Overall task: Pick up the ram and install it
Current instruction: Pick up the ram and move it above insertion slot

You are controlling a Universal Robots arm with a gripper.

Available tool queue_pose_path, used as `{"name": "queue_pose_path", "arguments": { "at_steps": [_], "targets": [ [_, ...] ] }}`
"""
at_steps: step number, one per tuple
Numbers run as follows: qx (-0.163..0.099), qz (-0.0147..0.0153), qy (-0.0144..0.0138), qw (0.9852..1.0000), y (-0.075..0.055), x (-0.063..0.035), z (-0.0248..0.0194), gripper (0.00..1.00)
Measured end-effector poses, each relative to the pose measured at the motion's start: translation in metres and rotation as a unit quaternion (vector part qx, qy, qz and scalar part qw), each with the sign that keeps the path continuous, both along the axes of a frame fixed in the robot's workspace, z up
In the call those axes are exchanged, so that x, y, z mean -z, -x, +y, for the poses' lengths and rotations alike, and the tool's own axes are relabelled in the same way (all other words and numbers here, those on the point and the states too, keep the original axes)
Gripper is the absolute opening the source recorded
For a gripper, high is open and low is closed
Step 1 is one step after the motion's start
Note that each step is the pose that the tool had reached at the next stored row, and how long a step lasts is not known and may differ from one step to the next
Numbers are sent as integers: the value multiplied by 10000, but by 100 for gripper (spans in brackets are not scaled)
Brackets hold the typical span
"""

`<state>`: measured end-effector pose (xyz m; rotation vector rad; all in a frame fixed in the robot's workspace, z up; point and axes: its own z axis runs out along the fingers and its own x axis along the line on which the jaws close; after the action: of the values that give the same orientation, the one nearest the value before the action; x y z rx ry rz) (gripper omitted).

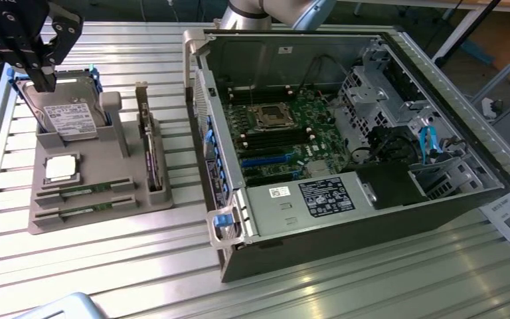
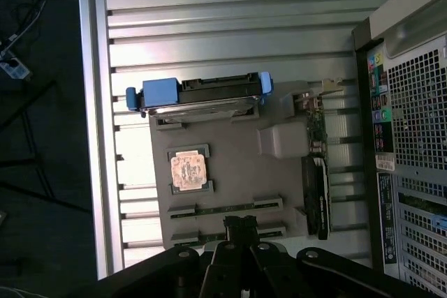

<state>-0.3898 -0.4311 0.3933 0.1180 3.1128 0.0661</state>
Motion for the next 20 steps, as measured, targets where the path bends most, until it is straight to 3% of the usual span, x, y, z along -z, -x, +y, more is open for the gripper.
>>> {"name": "queue_pose_path", "arguments": {
  "at_steps": [6, 12, 20],
  "targets": [
    [-28, 0, 0, 10000, 0, 0, 0, 10],
    [-249, -1, 0, 9997, -4, 1, -3, 10],
    [-796, 0, 0, 9968, -18, 0, -3, 10]
  ]
}}
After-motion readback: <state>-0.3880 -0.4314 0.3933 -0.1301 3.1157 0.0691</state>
